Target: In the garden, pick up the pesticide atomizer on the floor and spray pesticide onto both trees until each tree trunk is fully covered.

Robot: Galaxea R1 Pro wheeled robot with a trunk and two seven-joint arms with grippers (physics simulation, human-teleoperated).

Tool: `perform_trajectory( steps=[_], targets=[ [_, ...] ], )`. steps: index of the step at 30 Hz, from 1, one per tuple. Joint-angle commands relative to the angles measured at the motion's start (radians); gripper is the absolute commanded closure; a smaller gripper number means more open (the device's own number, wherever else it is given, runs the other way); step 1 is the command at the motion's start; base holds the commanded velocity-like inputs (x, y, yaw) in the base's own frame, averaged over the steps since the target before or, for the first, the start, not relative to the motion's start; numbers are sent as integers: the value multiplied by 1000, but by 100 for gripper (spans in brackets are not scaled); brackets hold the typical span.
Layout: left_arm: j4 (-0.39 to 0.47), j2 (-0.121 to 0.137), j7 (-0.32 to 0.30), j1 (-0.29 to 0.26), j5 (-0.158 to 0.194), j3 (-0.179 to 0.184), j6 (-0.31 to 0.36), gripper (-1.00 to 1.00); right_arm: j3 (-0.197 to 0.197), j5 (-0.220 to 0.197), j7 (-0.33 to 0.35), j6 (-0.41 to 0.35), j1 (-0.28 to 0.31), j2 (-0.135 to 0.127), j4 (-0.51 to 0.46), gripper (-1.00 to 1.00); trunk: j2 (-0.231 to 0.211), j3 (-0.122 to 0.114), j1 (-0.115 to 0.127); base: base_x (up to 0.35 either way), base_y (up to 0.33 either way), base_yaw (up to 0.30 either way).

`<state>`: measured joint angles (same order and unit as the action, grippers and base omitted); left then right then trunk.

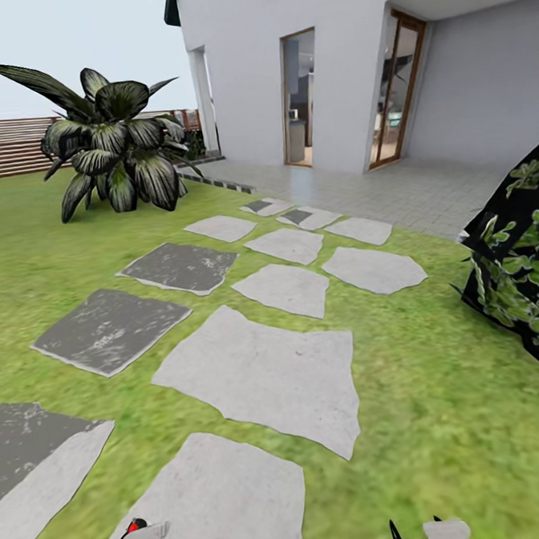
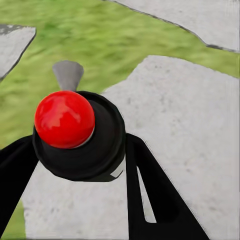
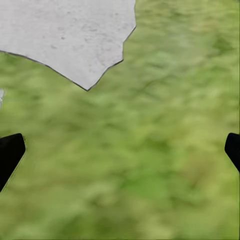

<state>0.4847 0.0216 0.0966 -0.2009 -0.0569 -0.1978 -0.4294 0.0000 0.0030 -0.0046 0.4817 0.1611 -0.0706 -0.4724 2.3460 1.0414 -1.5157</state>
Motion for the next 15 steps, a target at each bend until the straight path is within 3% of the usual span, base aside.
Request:
perform_trajectory(
  steps=[1, 15],
  targets=[
    [0, 0, -1, 0, 0, 0, 0, 100, 0, 0, 0, 0, 0, 0, 0, -100, 0, -1, 0, 0, 0, 195],
    [0, -2, 1, 0, -1, 7, 0, 100, 0, 0, 0, 0, 0, 0, 1, -100, 0, -18, 0, 0, 0, 195]
  ],
)
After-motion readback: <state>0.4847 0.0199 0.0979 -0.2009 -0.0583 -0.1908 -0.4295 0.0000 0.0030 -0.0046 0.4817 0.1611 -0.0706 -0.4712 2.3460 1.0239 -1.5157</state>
